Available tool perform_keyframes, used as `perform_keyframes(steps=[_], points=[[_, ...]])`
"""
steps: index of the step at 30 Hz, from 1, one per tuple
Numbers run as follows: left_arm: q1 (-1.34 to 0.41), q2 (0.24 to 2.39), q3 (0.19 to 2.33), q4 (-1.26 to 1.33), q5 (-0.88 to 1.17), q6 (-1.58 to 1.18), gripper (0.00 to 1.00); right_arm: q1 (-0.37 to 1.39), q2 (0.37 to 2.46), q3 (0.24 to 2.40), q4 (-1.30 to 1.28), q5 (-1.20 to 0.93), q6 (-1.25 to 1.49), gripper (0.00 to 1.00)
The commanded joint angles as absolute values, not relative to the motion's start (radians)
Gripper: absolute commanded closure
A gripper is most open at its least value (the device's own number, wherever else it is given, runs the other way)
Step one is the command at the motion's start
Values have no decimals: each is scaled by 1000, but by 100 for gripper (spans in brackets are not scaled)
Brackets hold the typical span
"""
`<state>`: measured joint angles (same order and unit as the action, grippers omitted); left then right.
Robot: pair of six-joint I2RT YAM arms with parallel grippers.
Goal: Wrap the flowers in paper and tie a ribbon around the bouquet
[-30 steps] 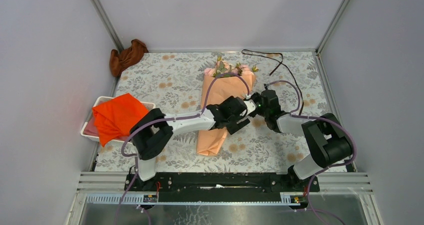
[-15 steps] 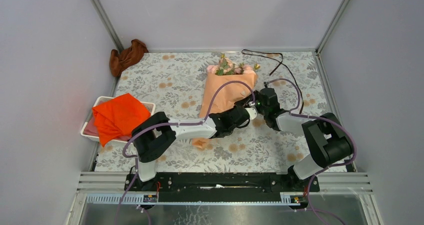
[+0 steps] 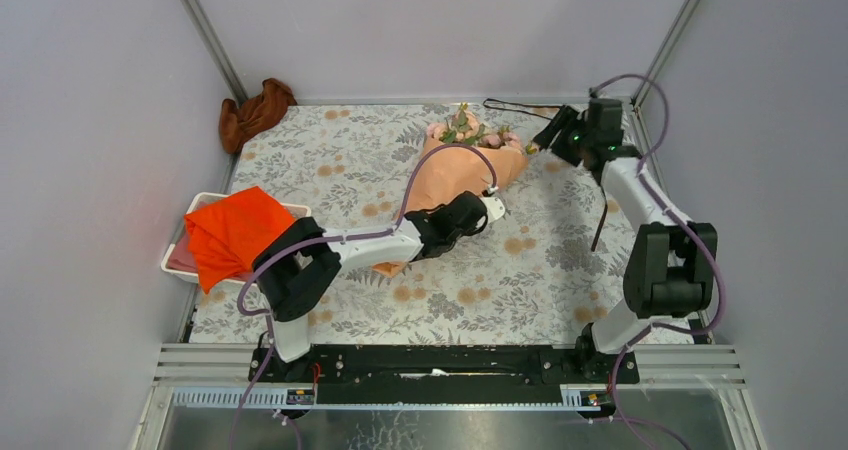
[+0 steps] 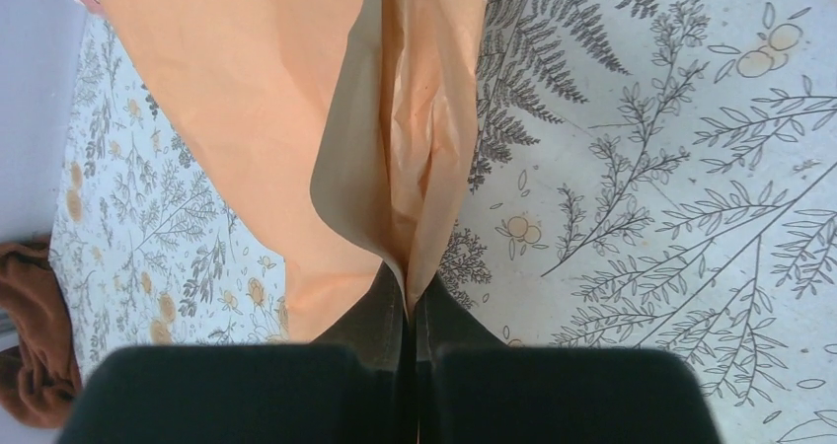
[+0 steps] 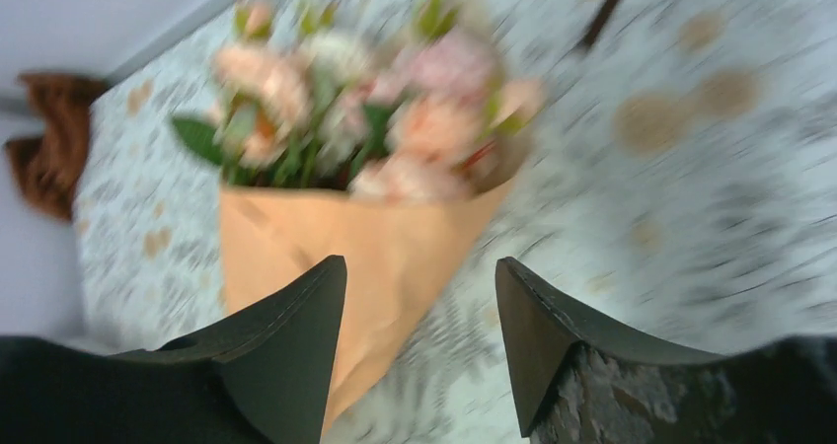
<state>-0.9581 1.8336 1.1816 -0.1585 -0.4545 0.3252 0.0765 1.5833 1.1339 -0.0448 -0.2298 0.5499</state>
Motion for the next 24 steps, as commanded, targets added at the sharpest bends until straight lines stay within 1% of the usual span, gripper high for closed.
perform_keyframes(steps=[1,4,7,9,12,18,21,24], points=[[-922,1797,1234,-182,-392,282,100,-58,1750,1393,-356,-145,229,35],[-897,1795,1242,-195,-358,254,100,-95,1955,1643,-488,-121,102,35],[-882,1801,1241,-215,-322,231,100,-99,2208,1952,-656,-108,-18,35],[-872,1806,1246,-236,-293,217,100,-100,2333,2131,-734,-97,-55,35],[-857,1803,1247,-262,-255,206,100,-102,2462,2302,-762,-86,-104,33],[-840,1798,1248,-289,-199,199,100,-109,2575,2382,-718,-23,-161,27],[-835,1805,1257,-299,-185,195,100,-109,2605,2420,-772,21,-175,27],[-829,1814,1265,-305,-174,191,100,-121,2568,2385,-808,53,-163,28]])
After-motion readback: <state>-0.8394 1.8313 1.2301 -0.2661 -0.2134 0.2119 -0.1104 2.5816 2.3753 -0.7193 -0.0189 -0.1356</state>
